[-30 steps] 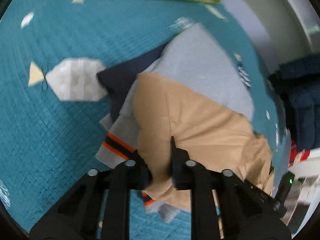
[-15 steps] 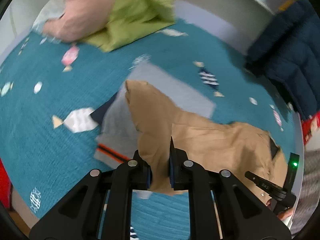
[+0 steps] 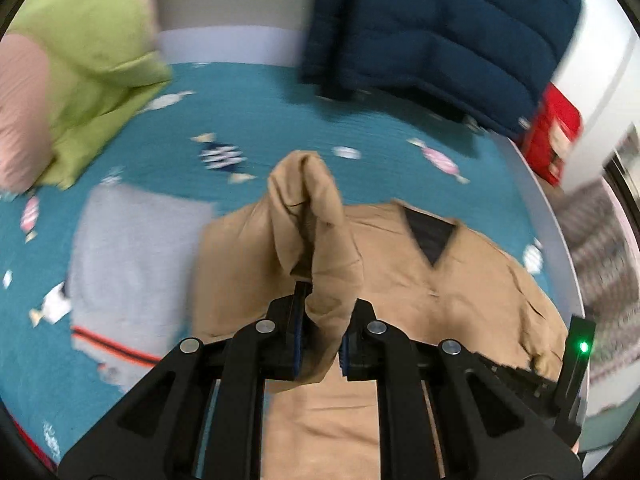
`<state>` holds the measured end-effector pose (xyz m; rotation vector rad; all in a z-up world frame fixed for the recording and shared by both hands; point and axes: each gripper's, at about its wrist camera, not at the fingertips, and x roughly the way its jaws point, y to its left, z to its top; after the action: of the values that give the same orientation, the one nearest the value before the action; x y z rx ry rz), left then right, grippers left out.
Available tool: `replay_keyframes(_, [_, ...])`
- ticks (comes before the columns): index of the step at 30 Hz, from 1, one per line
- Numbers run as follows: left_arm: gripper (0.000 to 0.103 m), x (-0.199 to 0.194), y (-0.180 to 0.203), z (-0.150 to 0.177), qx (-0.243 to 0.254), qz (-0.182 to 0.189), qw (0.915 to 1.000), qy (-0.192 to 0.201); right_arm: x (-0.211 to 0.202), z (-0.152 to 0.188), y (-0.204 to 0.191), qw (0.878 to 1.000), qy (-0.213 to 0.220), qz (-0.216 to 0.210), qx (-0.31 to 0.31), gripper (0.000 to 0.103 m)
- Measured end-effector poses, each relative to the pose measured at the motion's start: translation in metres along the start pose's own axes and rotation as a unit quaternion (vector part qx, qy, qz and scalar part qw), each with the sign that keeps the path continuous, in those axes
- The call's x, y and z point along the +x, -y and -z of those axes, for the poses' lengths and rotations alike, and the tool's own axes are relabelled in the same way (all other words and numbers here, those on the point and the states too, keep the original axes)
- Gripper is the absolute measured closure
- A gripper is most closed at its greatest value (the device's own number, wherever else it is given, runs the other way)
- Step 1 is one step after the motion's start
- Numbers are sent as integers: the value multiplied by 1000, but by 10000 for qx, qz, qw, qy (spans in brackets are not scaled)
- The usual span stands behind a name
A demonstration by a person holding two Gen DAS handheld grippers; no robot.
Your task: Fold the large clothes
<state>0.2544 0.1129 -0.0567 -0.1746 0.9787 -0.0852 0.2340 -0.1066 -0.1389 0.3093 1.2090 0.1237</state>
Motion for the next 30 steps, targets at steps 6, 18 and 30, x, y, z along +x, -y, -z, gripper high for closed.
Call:
replay_keyframes(6, [90,48,107,8,629,468,9963,-359,-40,37,89,9941,288,331,991,92])
replay_keyframes(18, [82,202,250,78,1448,115,9778,-1510,-77,116,205,9674,308,913,2341,91])
replay_keyframes(30, [30,114,201,69,1527,928,9804,-834,-85,55,167,9820,698,976,1456,37])
